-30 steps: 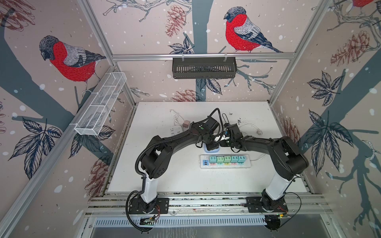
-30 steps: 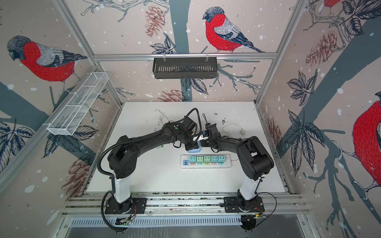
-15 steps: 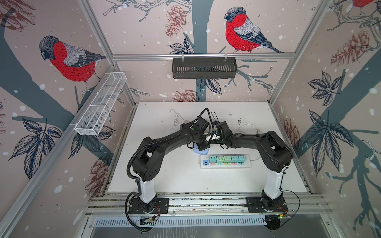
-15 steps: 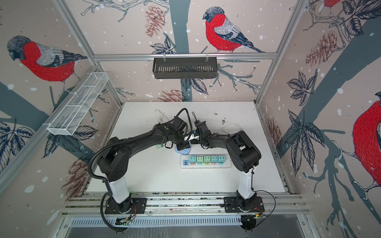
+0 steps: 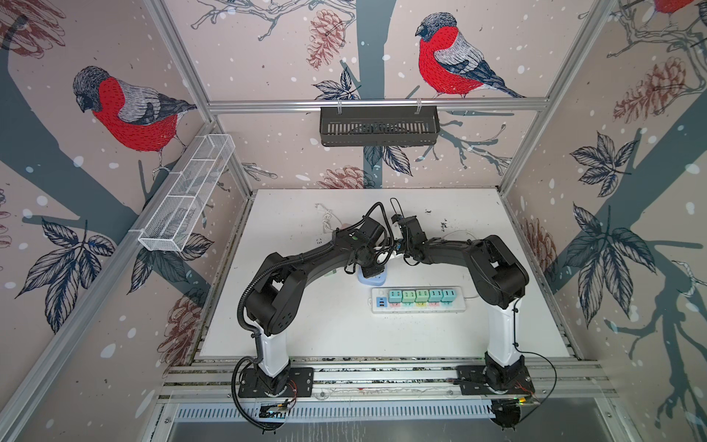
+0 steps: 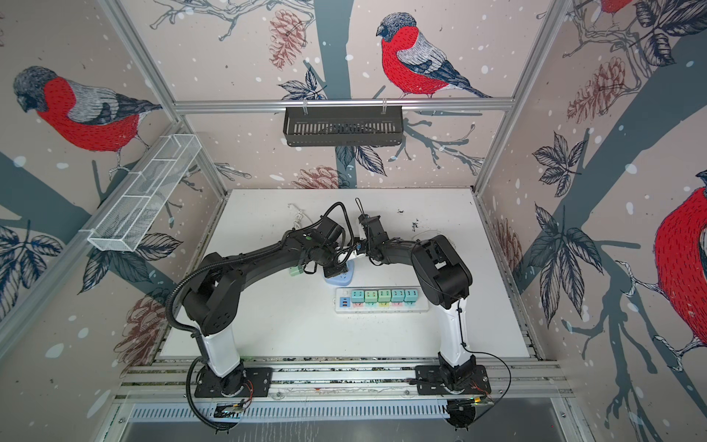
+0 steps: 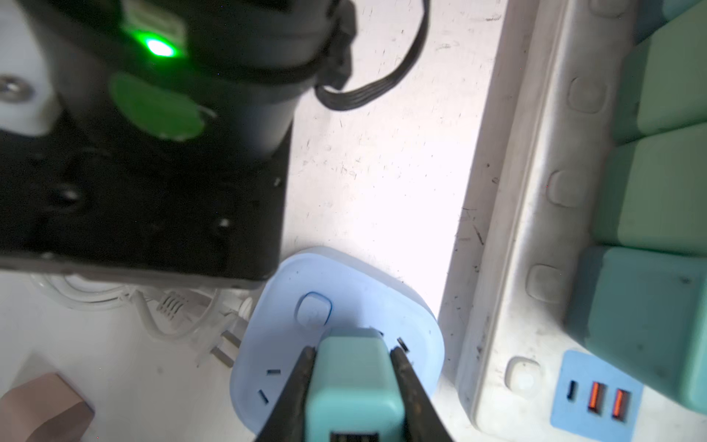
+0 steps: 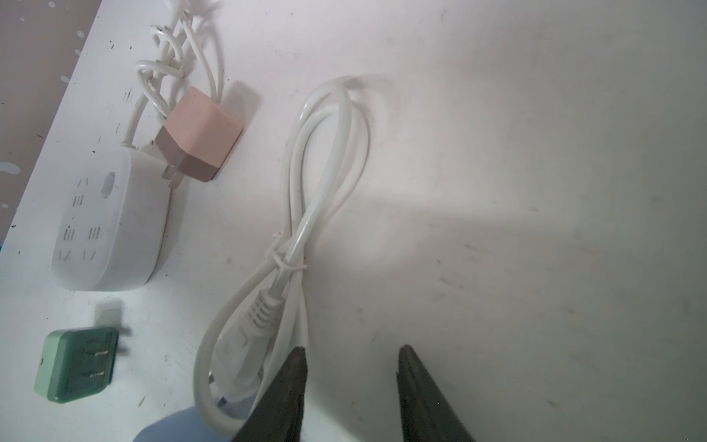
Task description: Insert the plug
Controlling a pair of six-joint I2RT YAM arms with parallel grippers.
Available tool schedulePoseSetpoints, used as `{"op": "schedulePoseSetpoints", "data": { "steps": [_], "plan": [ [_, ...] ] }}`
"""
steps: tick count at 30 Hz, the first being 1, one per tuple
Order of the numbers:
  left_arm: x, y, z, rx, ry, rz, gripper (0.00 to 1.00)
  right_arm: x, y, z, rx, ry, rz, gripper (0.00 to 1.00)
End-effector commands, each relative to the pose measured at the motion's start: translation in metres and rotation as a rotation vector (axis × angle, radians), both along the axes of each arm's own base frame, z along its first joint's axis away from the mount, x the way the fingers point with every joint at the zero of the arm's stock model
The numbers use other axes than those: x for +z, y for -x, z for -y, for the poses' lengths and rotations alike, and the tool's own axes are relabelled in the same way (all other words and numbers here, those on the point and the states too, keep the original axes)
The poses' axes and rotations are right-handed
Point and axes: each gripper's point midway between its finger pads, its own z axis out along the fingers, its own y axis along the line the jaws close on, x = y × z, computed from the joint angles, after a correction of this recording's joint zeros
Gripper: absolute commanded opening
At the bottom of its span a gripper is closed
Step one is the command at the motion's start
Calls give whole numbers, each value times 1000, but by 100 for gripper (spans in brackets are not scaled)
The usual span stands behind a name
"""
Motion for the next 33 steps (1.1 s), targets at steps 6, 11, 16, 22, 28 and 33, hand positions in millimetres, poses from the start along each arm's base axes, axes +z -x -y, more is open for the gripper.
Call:
{"op": "schedulePoseSetpoints", "data": {
  "steps": [6,11,16,22,28,33],
  "plan": [
    [0,6,7,-64,18,-28,0,-13,0,-5,29,14,-44,43],
    [-2,12,7,-95,25,-39,0,-11,-5,-9,33,12,-37,43],
    [-3,16,6,-117,23,-43,0,-10,-13,-11,34,15,-31,43],
    [-9,18,3,-132,3,-50,0,-7,-21,-12,33,14,-21,43],
    [-20,16,2,-138,-4,-68,0,1,-25,-6,20,14,-8,43],
    [-31,8,-5,-124,-18,-92,0,16,-26,10,-7,1,18,43]
  ]
}}
